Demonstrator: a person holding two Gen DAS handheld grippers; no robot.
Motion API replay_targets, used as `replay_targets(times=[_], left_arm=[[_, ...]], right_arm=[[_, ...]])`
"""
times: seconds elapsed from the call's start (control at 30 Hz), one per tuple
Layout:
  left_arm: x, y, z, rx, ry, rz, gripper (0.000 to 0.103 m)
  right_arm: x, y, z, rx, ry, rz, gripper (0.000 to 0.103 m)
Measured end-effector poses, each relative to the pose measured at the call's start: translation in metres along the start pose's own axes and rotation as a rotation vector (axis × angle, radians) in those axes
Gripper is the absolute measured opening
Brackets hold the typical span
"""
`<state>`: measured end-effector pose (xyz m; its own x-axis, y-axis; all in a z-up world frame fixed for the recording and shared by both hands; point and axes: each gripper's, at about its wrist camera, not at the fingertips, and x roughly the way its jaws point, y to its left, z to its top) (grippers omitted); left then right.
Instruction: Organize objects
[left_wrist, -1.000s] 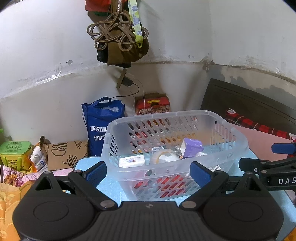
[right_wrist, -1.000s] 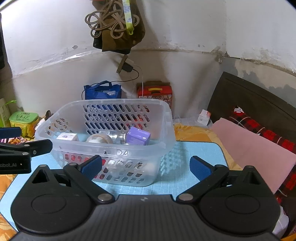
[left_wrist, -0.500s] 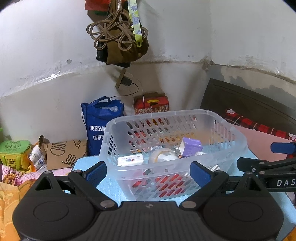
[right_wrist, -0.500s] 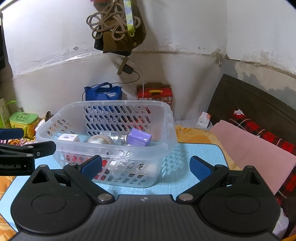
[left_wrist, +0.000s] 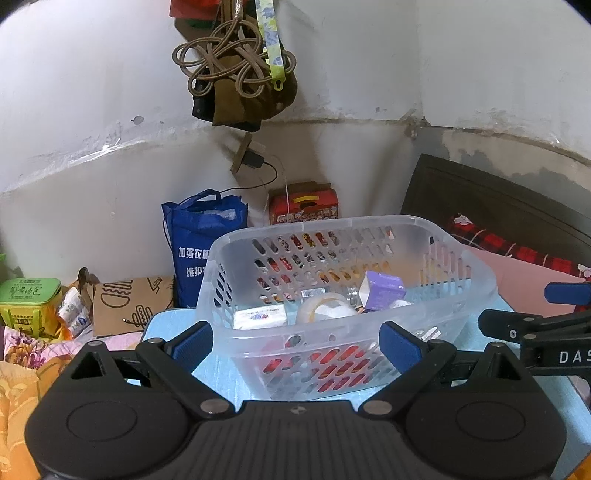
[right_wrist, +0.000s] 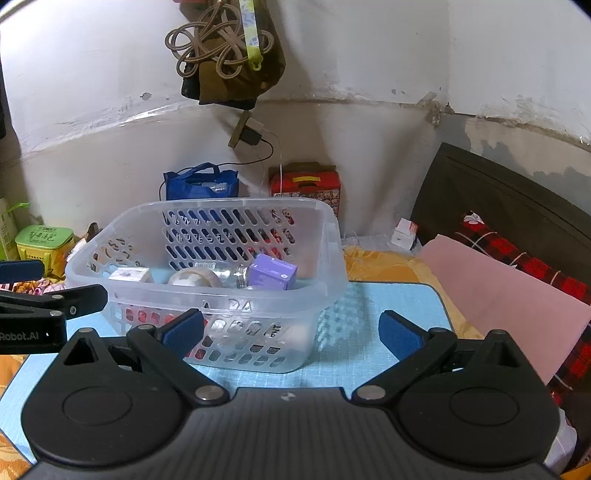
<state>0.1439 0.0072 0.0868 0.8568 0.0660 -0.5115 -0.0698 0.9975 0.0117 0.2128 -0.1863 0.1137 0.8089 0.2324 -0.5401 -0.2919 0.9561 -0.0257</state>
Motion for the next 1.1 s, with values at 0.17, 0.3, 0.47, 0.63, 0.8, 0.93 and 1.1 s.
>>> replay_targets(times=[0.17, 0.3, 0.47, 0.63, 0.8, 0.93, 1.1], left_arm=[[0.0000, -0.0001, -0.0005, 0.001, 0.002, -0.004, 0.098], [0.0004, -0.0019, -0.0007, 0.005, 0.005, 0.001, 0.098], [0.0008, -0.0037, -0.0004, 0.006, 0.007, 0.005, 0.098], [0.0024, -0.0047, -0.0010, 0.005, 0.010, 0.009, 0.098], [0.0034, -0.0035, -0.0014, 0.004, 0.012, 0.009, 0.098], [0.0036, -0.0023, -0.0015, -0.001, 0.008, 0.006, 0.098], [0.0047, -0.0014, -0.0014, -0.004, 0.008, 0.008, 0.098]], right_arm=[[-0.0004, -0.0006, -0.0010, 0.000, 0.001, 0.000, 0.103], [-0.0007, -0.0017, -0.0019, 0.003, -0.001, 0.008, 0.103], [0.0012, -0.0037, -0.0023, 0.004, 0.002, 0.009, 0.103], [0.0018, -0.0036, -0.0026, 0.004, 0.002, 0.013, 0.103], [0.0031, -0.0023, -0.0027, 0.000, 0.005, 0.011, 0.103], [0.0028, -0.0022, -0.0027, -0.002, 0.004, 0.010, 0.103], [0.0037, -0.0009, -0.0027, -0.005, 0.004, 0.008, 0.103]])
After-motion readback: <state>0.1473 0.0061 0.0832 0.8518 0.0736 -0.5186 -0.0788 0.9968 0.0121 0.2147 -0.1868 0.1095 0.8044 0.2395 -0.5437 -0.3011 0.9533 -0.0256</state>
